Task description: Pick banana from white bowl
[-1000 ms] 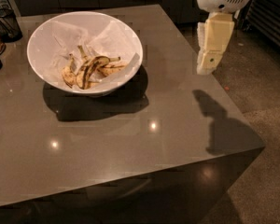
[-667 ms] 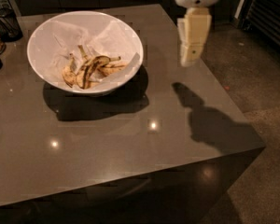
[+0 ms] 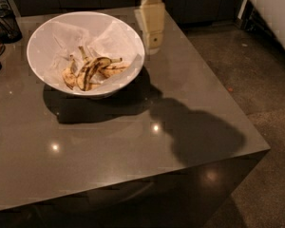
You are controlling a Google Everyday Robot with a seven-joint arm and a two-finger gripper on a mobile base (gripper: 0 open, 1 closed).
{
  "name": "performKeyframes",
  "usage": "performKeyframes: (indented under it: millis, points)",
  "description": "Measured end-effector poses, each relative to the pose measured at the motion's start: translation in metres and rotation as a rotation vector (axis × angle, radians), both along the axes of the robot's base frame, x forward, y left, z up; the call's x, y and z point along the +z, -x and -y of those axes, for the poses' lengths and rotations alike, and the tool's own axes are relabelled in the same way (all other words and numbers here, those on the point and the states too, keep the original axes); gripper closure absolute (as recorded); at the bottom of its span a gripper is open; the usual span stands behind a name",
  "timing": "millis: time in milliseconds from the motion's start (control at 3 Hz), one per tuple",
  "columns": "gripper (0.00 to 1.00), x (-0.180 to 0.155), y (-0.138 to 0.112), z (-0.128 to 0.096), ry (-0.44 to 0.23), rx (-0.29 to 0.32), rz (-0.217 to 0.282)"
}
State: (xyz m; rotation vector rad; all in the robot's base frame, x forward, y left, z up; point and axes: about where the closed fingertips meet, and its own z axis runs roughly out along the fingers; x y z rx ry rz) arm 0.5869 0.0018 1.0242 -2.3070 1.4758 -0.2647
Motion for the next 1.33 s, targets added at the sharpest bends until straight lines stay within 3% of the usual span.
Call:
performKeyframes:
  millis: [667,1000,1333]
  points:
    - [0.00,0.001,-0.002,-0.004,-0.009,0.003,0.011]
    - [0.00,0.005,-0.019,-0.039,0.004,0.108,0.038]
    - [0.00,0.009,-0.020,-0.044,-0.008,0.118,0.055]
